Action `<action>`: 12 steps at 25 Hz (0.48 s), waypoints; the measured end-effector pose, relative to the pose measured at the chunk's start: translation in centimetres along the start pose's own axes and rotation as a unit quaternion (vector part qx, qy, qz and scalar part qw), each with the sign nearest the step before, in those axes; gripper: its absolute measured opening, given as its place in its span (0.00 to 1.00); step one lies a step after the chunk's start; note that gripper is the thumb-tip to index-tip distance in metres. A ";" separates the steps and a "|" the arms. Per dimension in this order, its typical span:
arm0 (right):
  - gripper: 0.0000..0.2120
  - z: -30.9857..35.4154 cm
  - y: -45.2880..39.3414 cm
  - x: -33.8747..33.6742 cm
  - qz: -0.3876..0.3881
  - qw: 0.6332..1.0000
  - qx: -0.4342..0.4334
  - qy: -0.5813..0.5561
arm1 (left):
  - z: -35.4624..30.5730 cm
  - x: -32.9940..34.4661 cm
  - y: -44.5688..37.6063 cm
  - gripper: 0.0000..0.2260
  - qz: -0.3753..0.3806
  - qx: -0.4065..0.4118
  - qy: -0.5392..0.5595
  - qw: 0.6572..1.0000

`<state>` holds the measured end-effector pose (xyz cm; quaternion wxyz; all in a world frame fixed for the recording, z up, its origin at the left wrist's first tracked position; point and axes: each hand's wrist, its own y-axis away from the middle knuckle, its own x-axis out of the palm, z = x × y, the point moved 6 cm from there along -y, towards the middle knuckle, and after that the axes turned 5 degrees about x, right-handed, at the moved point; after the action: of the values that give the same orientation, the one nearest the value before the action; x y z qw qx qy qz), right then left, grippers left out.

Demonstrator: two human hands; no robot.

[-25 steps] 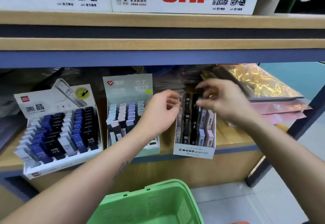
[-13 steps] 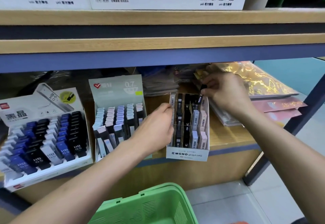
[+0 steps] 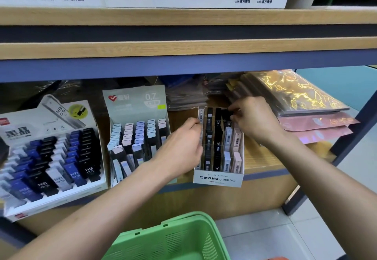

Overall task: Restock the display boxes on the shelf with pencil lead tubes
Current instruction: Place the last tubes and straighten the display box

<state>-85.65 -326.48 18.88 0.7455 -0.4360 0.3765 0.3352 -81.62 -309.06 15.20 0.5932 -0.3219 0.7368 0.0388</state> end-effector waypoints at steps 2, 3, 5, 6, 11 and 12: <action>0.14 0.2 0.0 -0.5 -0.008 1.000 -0.009 -0.007 | 0.1 0.0 0.0 0.19 0.000 -0.002 0.007 1.000; 0.15 0.3 0.0 -0.8 -0.012 1.000 -0.012 -0.010 | 0.1 0.0 0.0 0.19 0.000 -0.003 0.009 1.000; 0.17 0.8 -0.1 -1.1 -0.009 1.000 -0.022 -0.011 | 0.1 -0.1 0.0 0.19 0.000 -0.004 0.010 1.000; 0.19 1.1 0.0 -1.1 0.000 1.000 -0.029 -0.008 | 0.1 -0.1 0.0 0.19 0.001 -0.004 0.010 1.000; 0.20 1.5 -0.2 -0.2 0.052 0.998 -0.033 0.018 | 0.3 0.0 0.0 0.20 0.003 -0.006 0.006 1.000; 0.19 1.3 -0.2 0.0 0.054 0.998 -0.029 0.023 | 0.2 0.0 0.0 0.20 0.001 -0.005 0.006 1.000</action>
<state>-85.10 -325.36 19.44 0.7047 -0.4434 0.4067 0.3761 -81.43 -308.94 15.17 0.5872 -0.3240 0.7406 0.0414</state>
